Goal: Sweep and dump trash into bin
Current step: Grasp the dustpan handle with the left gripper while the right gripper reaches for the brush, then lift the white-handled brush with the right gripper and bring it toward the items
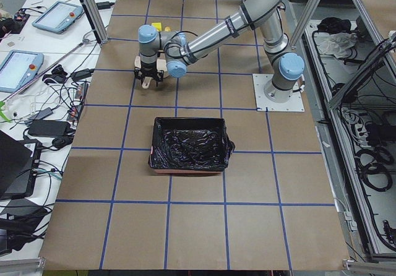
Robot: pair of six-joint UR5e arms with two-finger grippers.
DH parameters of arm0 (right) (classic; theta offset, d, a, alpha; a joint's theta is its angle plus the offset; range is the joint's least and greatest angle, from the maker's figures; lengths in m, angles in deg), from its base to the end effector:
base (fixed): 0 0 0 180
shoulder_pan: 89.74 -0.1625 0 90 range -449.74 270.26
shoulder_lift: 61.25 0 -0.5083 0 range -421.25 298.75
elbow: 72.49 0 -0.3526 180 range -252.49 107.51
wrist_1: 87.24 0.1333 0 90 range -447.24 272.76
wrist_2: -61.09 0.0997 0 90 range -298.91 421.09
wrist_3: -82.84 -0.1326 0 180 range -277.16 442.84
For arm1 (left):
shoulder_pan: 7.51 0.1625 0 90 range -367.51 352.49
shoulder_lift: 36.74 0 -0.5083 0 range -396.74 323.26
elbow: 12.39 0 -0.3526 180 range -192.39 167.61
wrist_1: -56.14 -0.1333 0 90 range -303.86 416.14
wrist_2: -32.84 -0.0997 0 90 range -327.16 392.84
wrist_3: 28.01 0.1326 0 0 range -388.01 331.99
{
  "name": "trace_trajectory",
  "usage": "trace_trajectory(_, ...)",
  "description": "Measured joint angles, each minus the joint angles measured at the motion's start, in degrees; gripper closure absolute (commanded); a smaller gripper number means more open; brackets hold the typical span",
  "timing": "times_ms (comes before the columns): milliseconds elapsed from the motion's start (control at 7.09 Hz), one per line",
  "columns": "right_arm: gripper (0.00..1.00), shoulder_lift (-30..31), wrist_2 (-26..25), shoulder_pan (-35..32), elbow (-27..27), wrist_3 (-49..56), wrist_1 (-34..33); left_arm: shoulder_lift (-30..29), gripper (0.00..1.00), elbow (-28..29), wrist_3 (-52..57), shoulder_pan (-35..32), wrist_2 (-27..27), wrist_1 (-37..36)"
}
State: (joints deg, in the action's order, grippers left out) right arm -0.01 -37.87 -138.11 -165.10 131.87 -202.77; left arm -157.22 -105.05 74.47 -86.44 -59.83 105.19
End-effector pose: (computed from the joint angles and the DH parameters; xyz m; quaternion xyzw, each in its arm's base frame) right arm -0.3353 -0.5468 0.2841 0.0682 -0.9933 -0.0912 0.0187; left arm 0.0039 -0.6818 0.2901 0.7128 0.6977 -0.0179 0.0697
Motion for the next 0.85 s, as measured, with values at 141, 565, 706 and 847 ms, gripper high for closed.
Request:
trace_trajectory(141,0.34,0.04,-0.50,0.00,-0.28,-0.60,0.02,-0.09,0.61,0.10,-0.02,0.00,-0.05,0.00)
trace_trajectory(565,1.00,0.19,-4.36,-0.05,-0.37,-0.88,0.02,-0.24,0.81,0.14,-0.16,-0.04,-0.23,0.00)
trace_trajectory(706,1.00,0.27,-5.66,-0.05,-0.35,-0.80,0.28,-0.16,0.88,0.17,-0.13,-0.09,-0.30,0.00)
trace_trajectory(847,1.00,0.38,-6.27,-0.06,-0.28,-0.72,0.55,0.00,0.90,0.18,-0.06,-0.23,-0.41,0.00)
